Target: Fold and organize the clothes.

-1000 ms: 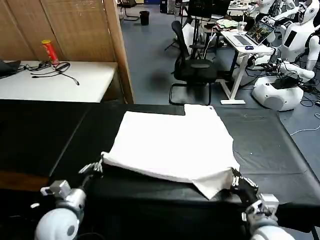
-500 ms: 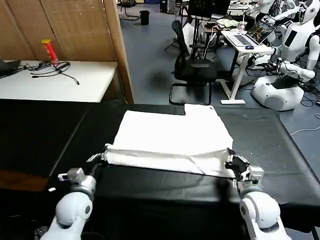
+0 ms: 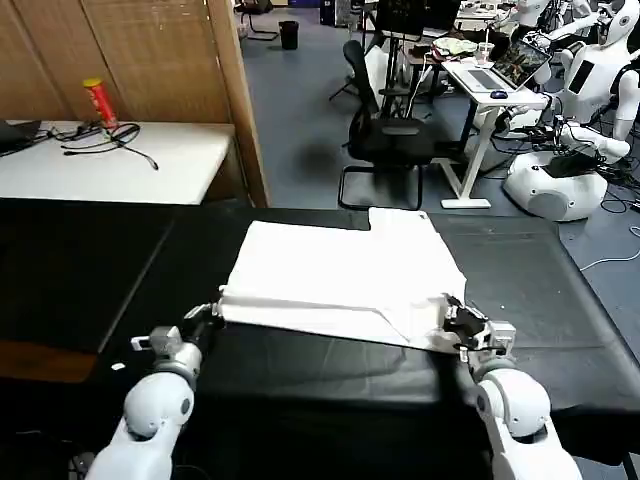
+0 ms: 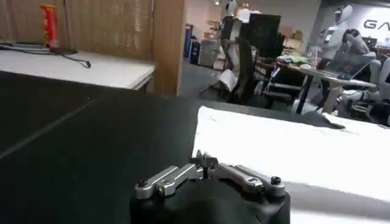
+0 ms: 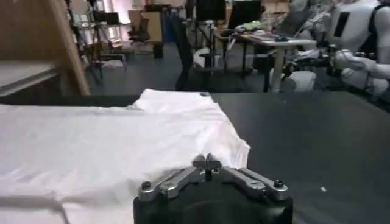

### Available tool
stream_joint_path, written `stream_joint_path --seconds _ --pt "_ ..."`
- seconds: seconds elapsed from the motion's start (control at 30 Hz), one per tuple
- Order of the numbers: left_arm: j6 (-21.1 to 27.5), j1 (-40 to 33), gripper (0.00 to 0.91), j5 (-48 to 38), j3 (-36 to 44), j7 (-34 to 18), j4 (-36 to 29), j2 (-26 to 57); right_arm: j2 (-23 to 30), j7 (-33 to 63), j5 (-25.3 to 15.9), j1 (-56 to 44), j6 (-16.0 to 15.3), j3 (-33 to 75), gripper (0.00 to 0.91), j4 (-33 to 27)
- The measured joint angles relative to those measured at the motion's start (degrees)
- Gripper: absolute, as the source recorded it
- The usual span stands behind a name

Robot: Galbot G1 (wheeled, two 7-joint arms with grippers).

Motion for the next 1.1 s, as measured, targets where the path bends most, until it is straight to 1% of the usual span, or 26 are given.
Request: stream_joint_path --seconds 0.13,0.3,0.43,0.5,0.53,0.57,0.63,0.67,0.7,0.73,0.77,0.8,0.83,0.87,1.0,1.1 --pt "0.6 0.9 0.878 0.6 -0.6 -0.1 -0.7 0.2 -1.9 0.1 0.0 -3.8 -1.8 1.3 0.878 3.0" --pt "3.3 3.0 0.878 0.3 -1.9 0.1 -2.2 1.1 -2.6 0.1 0.0 -9.3 -3.4 2.7 0.878 6.4" --pt "4.7 5.0 0.878 -2.8 -2.9 0.7 -3.2 2.0 -2.5 -0.3 0.0 -12.4 -3.3 3.0 0.878 7.1" --pt "5.3 5.5 0.878 -4.1 -3.2 1.2 -3.2 2.4 -2.4 -0.3 0.0 -13.1 -3.0 3.1 0.790 6.9" --pt "5.5 5.7 0.878 -4.4 -3.3 1.3 -3.1 2.6 -2.3 -0.3 0.0 -13.3 -2.9 3.0 0.780 6.7" --pt "5.6 5.8 0.878 -4.5 -3.3 1.4 -2.9 2.7 -2.3 -0.3 -0.1 -13.6 -2.8 3.0 0.731 6.5" --pt "5.7 5.9 0.878 -4.8 -3.4 1.6 -2.6 2.8 -2.1 -0.4 -0.1 -13.8 -2.4 2.9 0.673 6.4" --pt "5.7 5.9 0.770 -4.8 -3.4 1.7 -2.6 2.8 -2.1 -0.4 -0.2 -13.9 -2.0 2.9 0.653 6.3" --pt "5.7 5.9 0.536 -4.8 -3.4 1.8 -2.5 2.8 -2.0 -0.5 -0.3 -14.0 -1.9 2.9 0.488 6.3" --pt "5.8 6.0 0.419 -4.8 -3.4 1.9 -2.5 2.9 -1.9 -0.5 -0.3 -14.1 -1.8 2.8 0.429 6.3" --pt "5.8 6.0 0.156 -4.7 -3.4 2.0 -2.5 2.9 -1.9 -0.6 -0.4 -14.2 -1.7 2.8 0.244 6.3" --pt "5.8 6.0 0.010 -4.7 -3.4 2.1 -2.5 3.0 -1.9 -0.7 -0.5 -14.2 -1.7 2.7 0.156 6.3" --pt "5.8 6.1 0.000 -4.6 -3.4 2.3 -2.5 3.1 -1.9 -0.7 -0.7 -14.2 -1.6 2.7 0.088 6.2" --pt "5.8 6.1 0.000 -4.6 -3.4 2.4 -2.5 3.2 -1.8 -0.8 -0.9 -14.3 -1.5 2.6 0.068 6.2" --pt "5.9 6.2 0.000 -4.4 -3.3 2.5 -2.6 3.5 -1.9 -0.8 -1.2 -14.5 -1.6 2.5 0.049 6.5" --pt "6.2 6.4 0.000 -3.4 -3.2 2.4 -2.7 3.6 -2.3 -0.2 -1.2 -15.2 -2.5 2.5 0.039 7.2"
